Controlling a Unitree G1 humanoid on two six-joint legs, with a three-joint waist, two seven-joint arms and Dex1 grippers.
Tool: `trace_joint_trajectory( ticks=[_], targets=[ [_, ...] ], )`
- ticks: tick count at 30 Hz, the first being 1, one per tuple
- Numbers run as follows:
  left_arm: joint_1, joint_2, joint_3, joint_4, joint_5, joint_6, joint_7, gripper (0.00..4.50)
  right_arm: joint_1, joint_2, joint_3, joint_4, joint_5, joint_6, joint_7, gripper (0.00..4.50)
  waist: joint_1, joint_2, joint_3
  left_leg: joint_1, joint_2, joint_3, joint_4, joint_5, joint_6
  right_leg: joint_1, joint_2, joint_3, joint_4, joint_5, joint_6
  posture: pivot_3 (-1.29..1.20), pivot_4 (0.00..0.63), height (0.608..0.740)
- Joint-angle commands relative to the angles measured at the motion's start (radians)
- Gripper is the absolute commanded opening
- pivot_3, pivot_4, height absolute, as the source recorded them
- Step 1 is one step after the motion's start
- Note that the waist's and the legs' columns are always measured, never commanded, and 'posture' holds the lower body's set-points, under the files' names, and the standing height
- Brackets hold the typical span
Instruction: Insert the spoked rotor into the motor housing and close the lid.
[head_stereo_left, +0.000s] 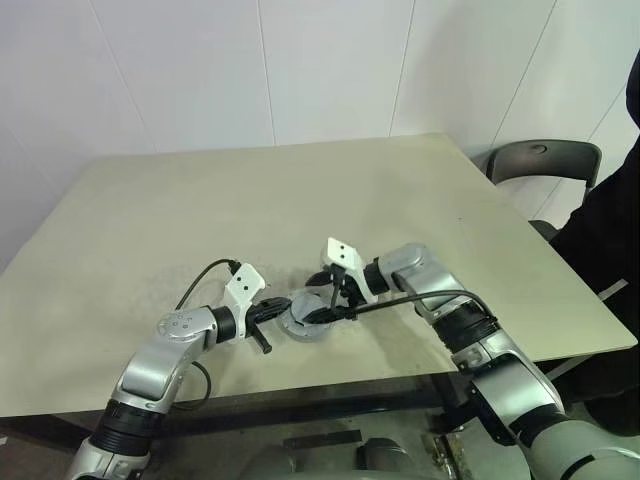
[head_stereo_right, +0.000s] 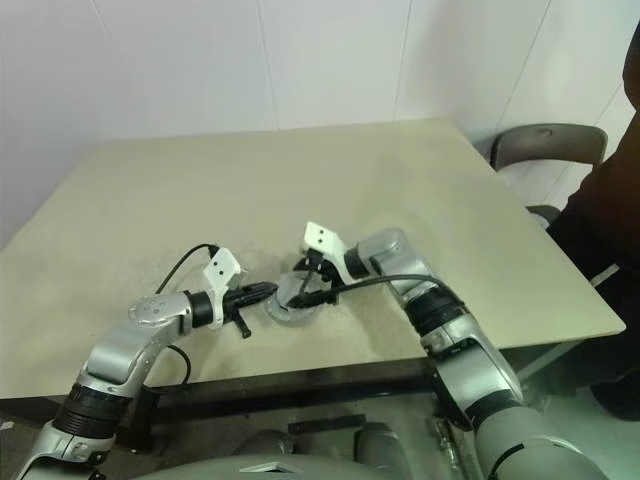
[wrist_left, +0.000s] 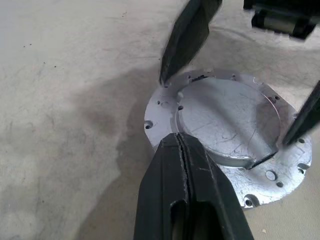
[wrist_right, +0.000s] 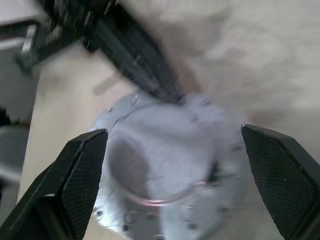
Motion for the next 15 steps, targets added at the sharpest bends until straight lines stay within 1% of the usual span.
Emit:
trace_joint_trajectory(
  ticks=[1,2,3,4,6,9,12,13,15],
  targets=[
    [-0.009,-0.006,-0.02,0.001,0.003,0.006,-0.01,0.0,-0.053,-0.039,-0.104,-0.029,0.081,0.108,-0.003,4.46,0.001,0.0,0.0,0.0,0.0,0.0,0.0,0.0,0.0,0.0,0.0,0.0,0.0,0.0,0.0,0.0,0.0,0.74],
    [-0.009,-0.006,-0.021,0.0,0.003,0.005,-0.011,0.0,-0.047,-0.053,-0.124,-0.04,0.103,0.142,0.002,4.46,0.002,0.0,0.0,0.0,0.0,0.0,0.0,0.0,0.0,0.0,0.0,0.0,-0.001,0.0,0.0,0.0,0.0,0.74],
    [-0.009,-0.006,-0.021,0.0,0.004,0.003,-0.013,0.0,-0.038,-0.062,-0.145,-0.051,0.112,0.162,-0.018,4.46,0.002,0.0,0.0,0.0,0.0,-0.001,0.0,0.0,0.0,0.0,0.0,-0.001,-0.001,0.0,0.0,0.0,0.0,0.74],
    [-0.009,-0.006,-0.021,-0.001,0.004,0.003,-0.013,0.0,-0.033,-0.072,-0.167,-0.059,0.129,0.223,-0.041,4.46,0.001,0.0,0.0,-0.001,0.0,-0.001,-0.001,0.0,0.0,0.0,0.0,-0.001,-0.002,0.0,0.0,0.0,0.0,0.74],
    [-0.009,-0.005,-0.017,-0.006,0.002,0.004,-0.015,0.0,-0.041,-0.101,-0.2,-0.058,0.18,0.469,-0.069,4.46,0.001,0.0,0.0,-0.001,0.0,-0.001,-0.001,0.0,0.001,0.0,-0.001,-0.001,-0.002,0.0,0.0,0.0,0.0,0.74],
    [-0.01,-0.005,-0.014,-0.009,-0.001,0.004,-0.016,0.0,-0.059,-0.12,-0.231,-0.052,0.229,0.702,-0.115,4.46,0.001,0.0,0.0,-0.002,0.0,-0.001,-0.001,0.0,0.001,-0.001,-0.001,-0.001,-0.002,0.0,0.0,0.0,0.0,0.74],
    [-0.008,-0.005,-0.011,-0.008,-0.003,0.002,-0.019,0.0,-0.074,-0.115,-0.306,-0.025,0.309,0.863,-0.132,4.46,0.001,0.0,0.0,-0.002,0.0,-0.001,-0.001,0.0,0.001,-0.001,-0.001,-0.001,-0.002,0.0,0.0,0.0,0.0,0.74],
    [-0.008,-0.005,-0.011,-0.007,-0.003,0.0,-0.02,0.0,-0.077,-0.101,-0.354,0.016,0.329,0.906,-0.153,4.46,0.0,0.0,0.0,-0.002,0.0,-0.001,-0.001,0.0,0.001,-0.001,-0.001,-0.001,-0.002,0.0,0.0,0.0,0.0,0.74],
    [-0.006,-0.004,-0.01,-0.008,-0.005,-0.001,-0.023,0.0,-0.067,-0.075,-0.41,0.059,0.347,0.961,-0.205,4.46,0.0,0.0,0.0,-0.002,0.0,-0.001,-0.001,0.0,0.001,-0.001,-0.001,-0.001,-0.002,0.0,0.0,0.0,0.0,0.74]
  ],
)
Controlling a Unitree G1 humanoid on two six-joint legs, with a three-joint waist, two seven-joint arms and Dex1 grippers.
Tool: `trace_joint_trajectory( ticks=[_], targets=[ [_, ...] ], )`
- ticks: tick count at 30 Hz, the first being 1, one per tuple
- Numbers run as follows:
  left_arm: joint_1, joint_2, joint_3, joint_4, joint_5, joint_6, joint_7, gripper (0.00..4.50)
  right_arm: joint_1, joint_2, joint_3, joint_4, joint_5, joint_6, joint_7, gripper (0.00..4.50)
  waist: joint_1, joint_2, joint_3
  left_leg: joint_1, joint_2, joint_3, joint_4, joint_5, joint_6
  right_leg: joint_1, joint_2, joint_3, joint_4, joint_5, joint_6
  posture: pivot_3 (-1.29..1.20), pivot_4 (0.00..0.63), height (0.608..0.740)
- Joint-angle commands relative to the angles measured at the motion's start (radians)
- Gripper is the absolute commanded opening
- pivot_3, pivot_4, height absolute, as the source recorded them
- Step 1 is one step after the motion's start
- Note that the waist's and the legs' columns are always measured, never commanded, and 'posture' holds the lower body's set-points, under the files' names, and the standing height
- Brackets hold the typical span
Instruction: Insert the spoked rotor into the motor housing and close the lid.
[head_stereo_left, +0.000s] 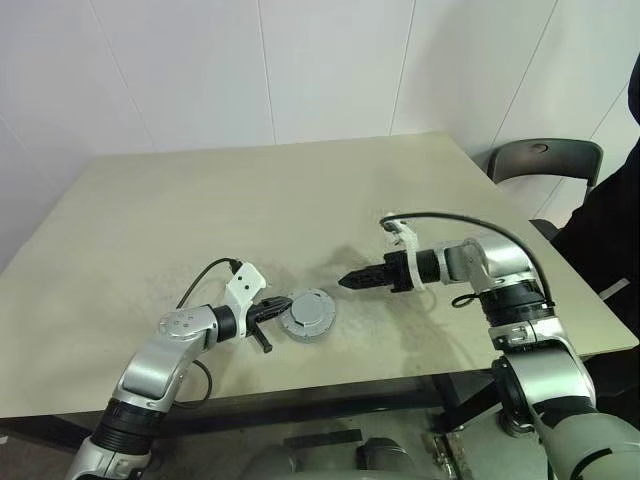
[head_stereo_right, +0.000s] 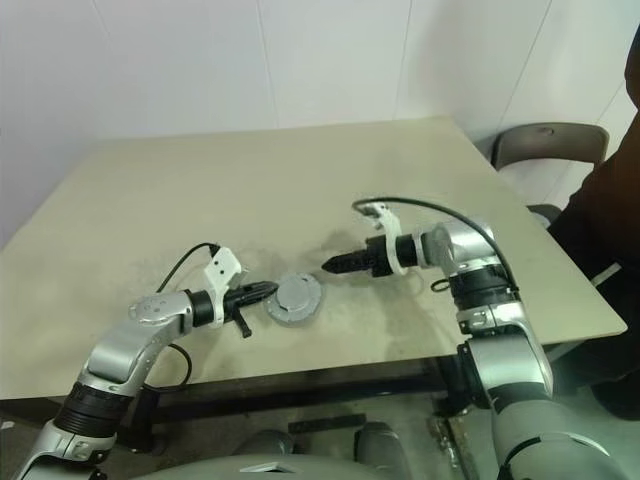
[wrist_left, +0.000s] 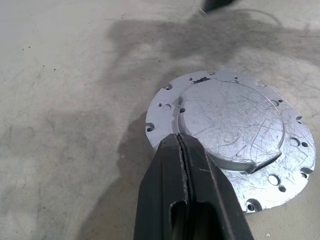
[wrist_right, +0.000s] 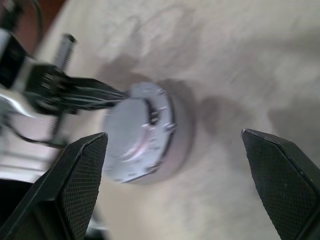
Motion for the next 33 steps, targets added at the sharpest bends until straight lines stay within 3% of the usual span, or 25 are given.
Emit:
trace_joint_trajectory(
  ticks=[1,5,10,33],
  targets=[
    [-0.002,-0.001,-0.01,-0.009,-0.007,0.001,-0.015,0.0,-0.021,0.034,-0.103,0.049,0.056,0.102,-0.075,4.46,0.001,0.0,0.0,0.0,0.0,0.0,0.0,0.0,0.0,0.0,0.0,0.0,0.0,0.0,0.0,0.0,0.0,0.74],
    [0.002,0.0,-0.01,-0.015,-0.005,0.001,-0.016,0.0,-0.001,0.083,-0.167,0.059,0.101,0.219,-0.13,4.46,0.0,0.0,0.0,0.0,0.0,0.0,0.0,0.0,0.0,-0.001,0.0,0.0,0.0,0.0,0.0,0.0,0.0,0.74],
    [0.005,0.002,-0.003,-0.023,-0.008,0.009,-0.014,0.0,0.015,0.125,-0.214,0.094,0.125,0.23,-0.218,4.46,-0.001,0.0,0.0,0.0,0.0,0.0,0.0,0.0,0.0,-0.001,0.0,0.0,0.0,0.0,0.0,0.0,0.0,0.74],
    [0.017,0.003,0.016,-0.04,-0.018,0.023,-0.015,0.0,0.081,0.23,-0.212,0.096,0.3,0.23,-0.387,4.46,-0.011,0.0,0.0,0.0,0.0,0.0,0.0,0.0,0.0,-0.001,0.001,0.0,0.0,0.0,0.0,0.0,0.0,0.74]
  ],
)
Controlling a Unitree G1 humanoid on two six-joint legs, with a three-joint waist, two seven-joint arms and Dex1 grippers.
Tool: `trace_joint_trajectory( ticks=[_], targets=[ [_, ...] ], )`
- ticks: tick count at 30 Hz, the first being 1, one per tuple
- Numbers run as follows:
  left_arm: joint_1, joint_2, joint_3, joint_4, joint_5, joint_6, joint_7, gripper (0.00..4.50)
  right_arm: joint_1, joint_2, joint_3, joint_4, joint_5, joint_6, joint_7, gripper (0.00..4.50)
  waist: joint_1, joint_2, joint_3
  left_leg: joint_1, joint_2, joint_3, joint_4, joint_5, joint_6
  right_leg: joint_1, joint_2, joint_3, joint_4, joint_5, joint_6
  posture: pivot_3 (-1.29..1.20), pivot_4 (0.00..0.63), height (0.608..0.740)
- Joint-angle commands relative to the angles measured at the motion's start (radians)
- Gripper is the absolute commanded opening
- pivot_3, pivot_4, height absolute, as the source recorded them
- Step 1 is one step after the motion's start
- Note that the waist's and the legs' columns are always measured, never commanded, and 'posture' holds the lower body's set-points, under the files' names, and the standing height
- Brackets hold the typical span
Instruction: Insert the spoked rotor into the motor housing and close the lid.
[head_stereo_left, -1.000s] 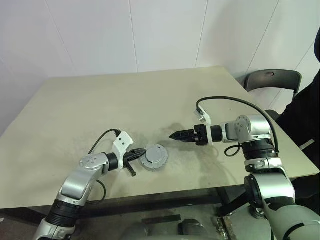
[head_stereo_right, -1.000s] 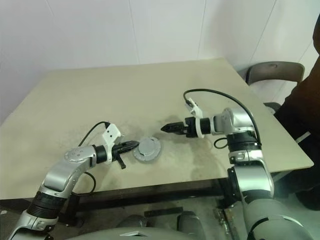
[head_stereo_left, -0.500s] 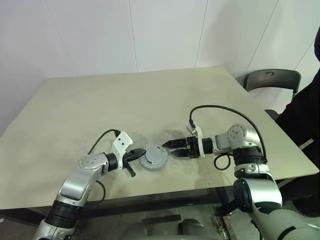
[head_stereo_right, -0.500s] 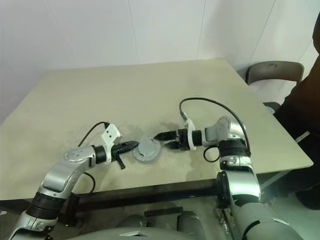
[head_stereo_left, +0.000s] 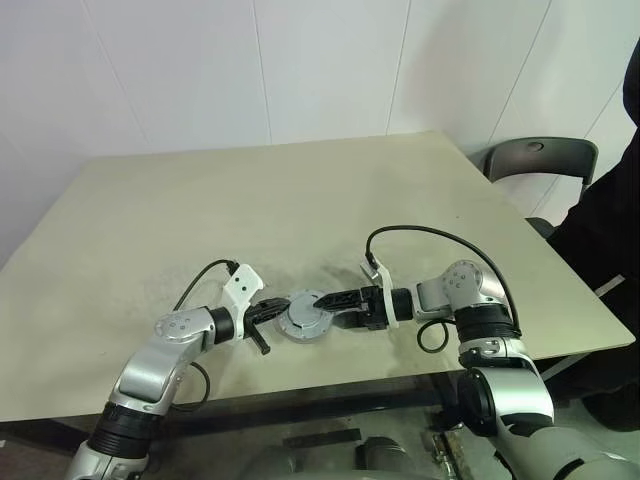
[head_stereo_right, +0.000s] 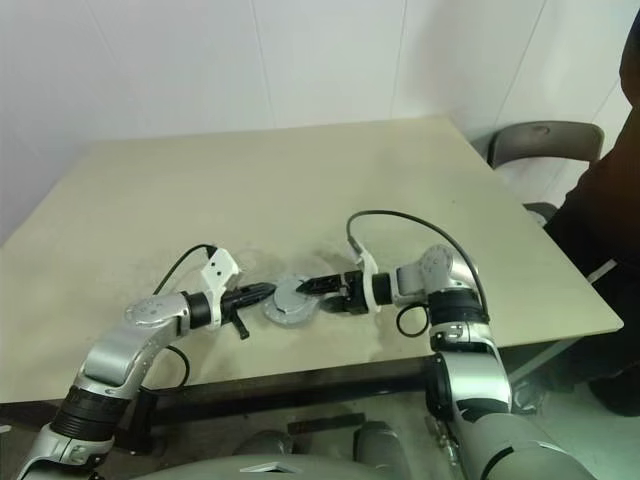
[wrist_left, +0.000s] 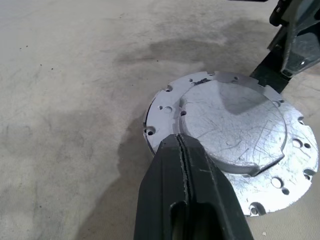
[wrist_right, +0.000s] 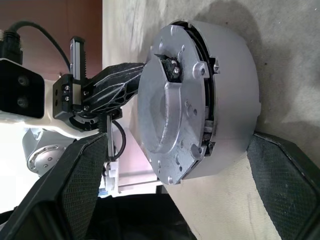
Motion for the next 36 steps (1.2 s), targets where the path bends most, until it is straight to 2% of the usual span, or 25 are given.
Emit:
trace_joint_trajectory(
  ticks=[1,2,5,12,13,30,36],
  targets=[
    [-0.001,0.001,-0.004,-0.019,-0.015,0.005,-0.011,0.0,-0.023,0.024,-0.034,-0.006,0.057,0.004,-0.014,4.46,-0.003,0.0,0.0,0.0,0.0,0.0,0.0,0.0,0.0,0.0,0.0,0.0,0.0,0.0,0.0,0.0,0.0,0.74],
    [-0.001,0.001,-0.003,-0.019,-0.014,0.006,-0.012,0.0,-0.022,0.023,-0.038,-0.004,0.059,0.004,-0.02,4.46,-0.006,0.0,0.0,0.0,0.0,0.0,0.0,0.0,0.0,0.0,0.0,0.0,0.0,0.0,0.0,0.0,0.0,0.74],
    [-0.001,0.003,-0.001,-0.02,-0.015,0.008,-0.014,0.0,-0.023,0.023,-0.058,0.005,0.065,0.004,-0.038,3.93,-0.015,0.0,0.0,0.0,0.0,0.0,0.0,0.0,0.0,0.0,0.0,0.0,0.0,0.0,0.0,0.0,0.0,0.74],
    [-0.003,0.005,0.0,-0.019,-0.015,0.01,-0.02,0.0,-0.016,0.029,-0.076,0.005,0.077,0.004,-0.064,1.49,-0.016,0.0,0.0,0.0,0.0,0.0,0.0,0.0,0.0,0.0,0.0,0.0,0.0,0.0,0.0,0.0,0.0,0.74],
    [-0.003,0.005,0.0,-0.02,-0.015,0.01,-0.02,0.0,-0.014,0.029,-0.076,0.004,0.081,0.004,-0.067,1.3,-0.016,0.0,0.0,0.0,0.0,0.0,0.0,0.0,0.0,0.0,0.0,0.0,0.0,0.0,0.0,0.0,0.0,0.74],
    [-0.01,0.001,0.013,-0.02,-0.018,0.006,-0.017,0.0,0.0,0.019,-0.043,-0.031,0.082,0.004,-0.073,1.3,-0.017,0.0,0.0,0.0,0.0,0.0,0.0,0.0,0.0,0.0,0.0,0.0,0.0,0.0,0.0,0.0,0.0,0.74],
    [-0.036,-0.014,0.077,-0.03,-0.056,0.015,0.005,0.0,0.015,0.003,-0.004,-0.07,0.052,-0.076,-0.058,1.3,-0.018,0.0,0.0,0.0,0.0,0.0,0.0,0.0,0.0,0.0,0.0,0.0,0.0,0.0,0.0,0.0,0.0,0.74]
  ],
)
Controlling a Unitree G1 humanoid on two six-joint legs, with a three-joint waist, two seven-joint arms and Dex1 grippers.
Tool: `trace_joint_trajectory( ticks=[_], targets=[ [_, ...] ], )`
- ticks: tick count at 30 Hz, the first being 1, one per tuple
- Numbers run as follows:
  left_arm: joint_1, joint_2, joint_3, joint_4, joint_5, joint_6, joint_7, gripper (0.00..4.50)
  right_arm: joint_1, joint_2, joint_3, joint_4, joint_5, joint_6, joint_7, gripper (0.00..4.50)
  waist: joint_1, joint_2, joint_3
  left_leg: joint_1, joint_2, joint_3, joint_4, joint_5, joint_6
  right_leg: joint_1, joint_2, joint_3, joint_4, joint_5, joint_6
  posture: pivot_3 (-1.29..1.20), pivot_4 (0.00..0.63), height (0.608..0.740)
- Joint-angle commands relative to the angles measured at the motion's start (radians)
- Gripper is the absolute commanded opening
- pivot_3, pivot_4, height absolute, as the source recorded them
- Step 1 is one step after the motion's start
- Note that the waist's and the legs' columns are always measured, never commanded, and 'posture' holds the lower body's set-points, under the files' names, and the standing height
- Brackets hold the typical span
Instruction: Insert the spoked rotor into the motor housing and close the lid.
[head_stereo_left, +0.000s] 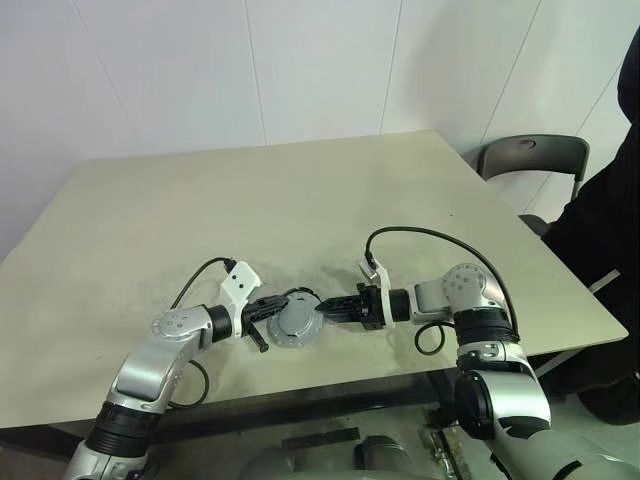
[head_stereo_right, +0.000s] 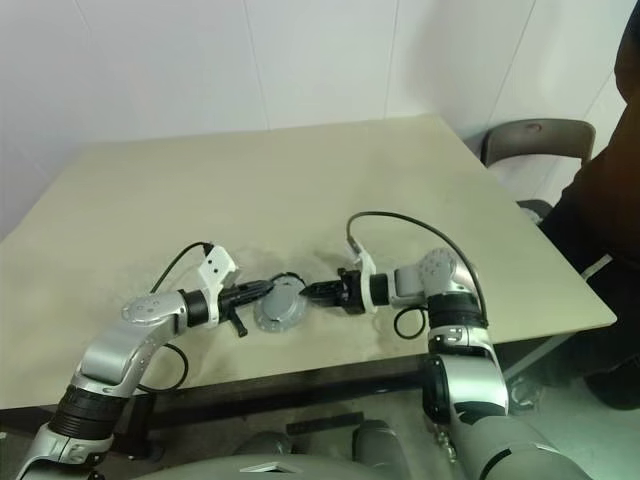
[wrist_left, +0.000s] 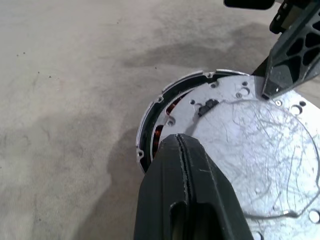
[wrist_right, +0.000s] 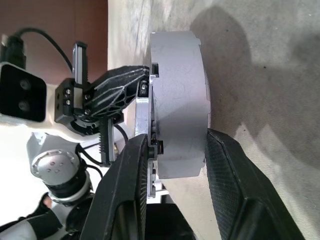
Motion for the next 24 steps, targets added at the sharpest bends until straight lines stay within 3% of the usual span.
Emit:
trace_joint_trajectory(
  ticks=[1,9,19,24],
  targets=[
    [-0.035,-0.007,0.069,-0.029,-0.054,0.007,0.011,0.0,-0.003,-0.009,0.021,-0.046,-0.006,-0.067,0.017,1.3,0.0,0.0,0.0,0.0,0.0,0.0,0.0,0.0,0.0,0.0,0.0,0.0,0.0,0.0,0.0,0.0,0.0,0.74],
    [-0.04,0.065,0.143,-0.033,-0.081,0.002,-0.002,0.0,-0.027,-0.014,-0.012,0.026,-0.02,-0.118,0.002,1.3,0.001,0.0,0.0,0.0,0.0,0.0,0.0,0.0,0.0,0.0,0.0,0.0,0.0,0.0,0.0,0.0,0.0,0.74],
    [-0.018,0.093,0.165,-0.056,-0.104,0.012,-0.001,0.0,-0.039,-0.035,-0.015,-0.004,-0.021,-0.104,-0.016,4.48,-0.002,0.0,0.0,-0.002,0.0,0.0,-0.001,0.0,0.0,-0.003,0.0,0.0,0.0,0.0,0.0,0.0,0.0,0.74],
    [0.002,0.12,0.187,-0.072,-0.122,0.014,-0.011,0.0,-0.043,-0.133,0.071,-0.144,-0.025,-0.141,0.045,4.48,0.004,0.001,0.001,-0.003,0.0,0.0,0.0,0.0,0.0,-0.003,0.0,0.0,0.0,0.0,0.0,0.0,0.0,0.74]
  ],
)
